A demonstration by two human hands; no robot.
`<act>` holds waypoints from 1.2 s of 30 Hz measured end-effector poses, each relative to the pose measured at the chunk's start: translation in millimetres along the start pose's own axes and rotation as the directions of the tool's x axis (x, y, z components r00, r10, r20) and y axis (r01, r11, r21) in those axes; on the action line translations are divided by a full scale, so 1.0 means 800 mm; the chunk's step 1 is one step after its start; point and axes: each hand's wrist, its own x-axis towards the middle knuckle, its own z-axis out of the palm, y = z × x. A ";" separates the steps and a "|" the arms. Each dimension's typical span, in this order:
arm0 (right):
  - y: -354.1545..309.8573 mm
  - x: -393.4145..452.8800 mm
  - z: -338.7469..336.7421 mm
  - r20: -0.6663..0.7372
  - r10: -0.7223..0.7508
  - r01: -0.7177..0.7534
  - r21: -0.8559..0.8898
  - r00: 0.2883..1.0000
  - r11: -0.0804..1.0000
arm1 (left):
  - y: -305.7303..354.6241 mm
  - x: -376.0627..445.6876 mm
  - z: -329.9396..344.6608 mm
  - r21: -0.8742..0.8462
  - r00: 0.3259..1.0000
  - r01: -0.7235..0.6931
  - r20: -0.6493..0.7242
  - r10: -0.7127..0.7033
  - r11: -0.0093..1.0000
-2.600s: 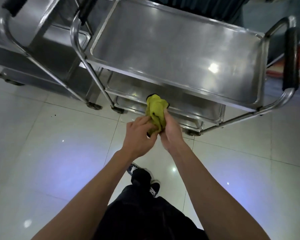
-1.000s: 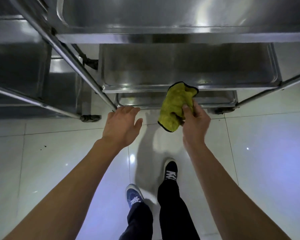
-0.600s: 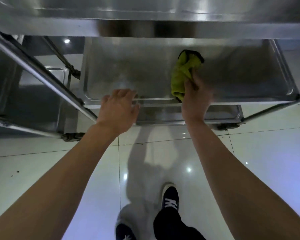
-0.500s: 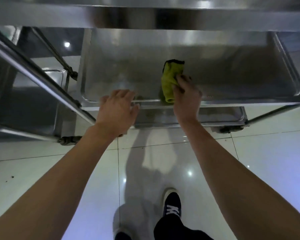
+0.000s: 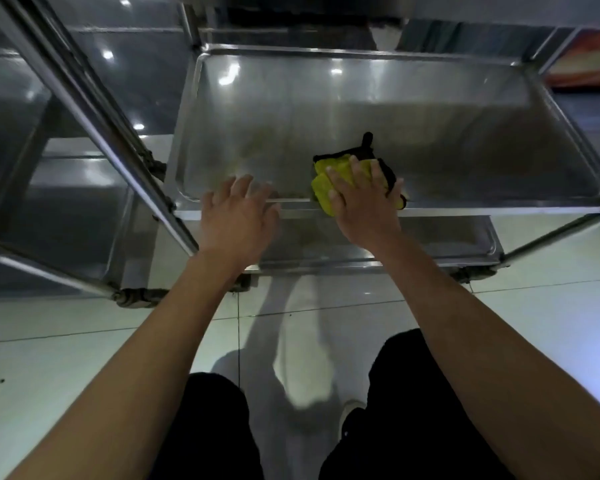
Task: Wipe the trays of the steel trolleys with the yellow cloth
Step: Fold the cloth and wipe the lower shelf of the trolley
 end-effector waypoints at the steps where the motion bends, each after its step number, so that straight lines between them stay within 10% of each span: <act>1: -0.001 0.001 0.005 -0.012 0.007 -0.007 0.004 1.000 1.000 | -0.004 -0.003 0.009 0.013 1.000 0.008 -0.016 -0.008 1.000; 18: -0.012 0.007 0.018 -0.051 0.044 -0.039 0.091 0.998 0.995 | -0.056 -0.018 0.018 0.065 0.975 0.134 -0.185 -0.120 0.989; 36: -0.193 0.071 0.020 0.012 -0.399 0.383 0.251 0.917 0.889 | -0.088 -0.043 0.006 0.092 0.977 0.177 -0.137 -0.164 0.980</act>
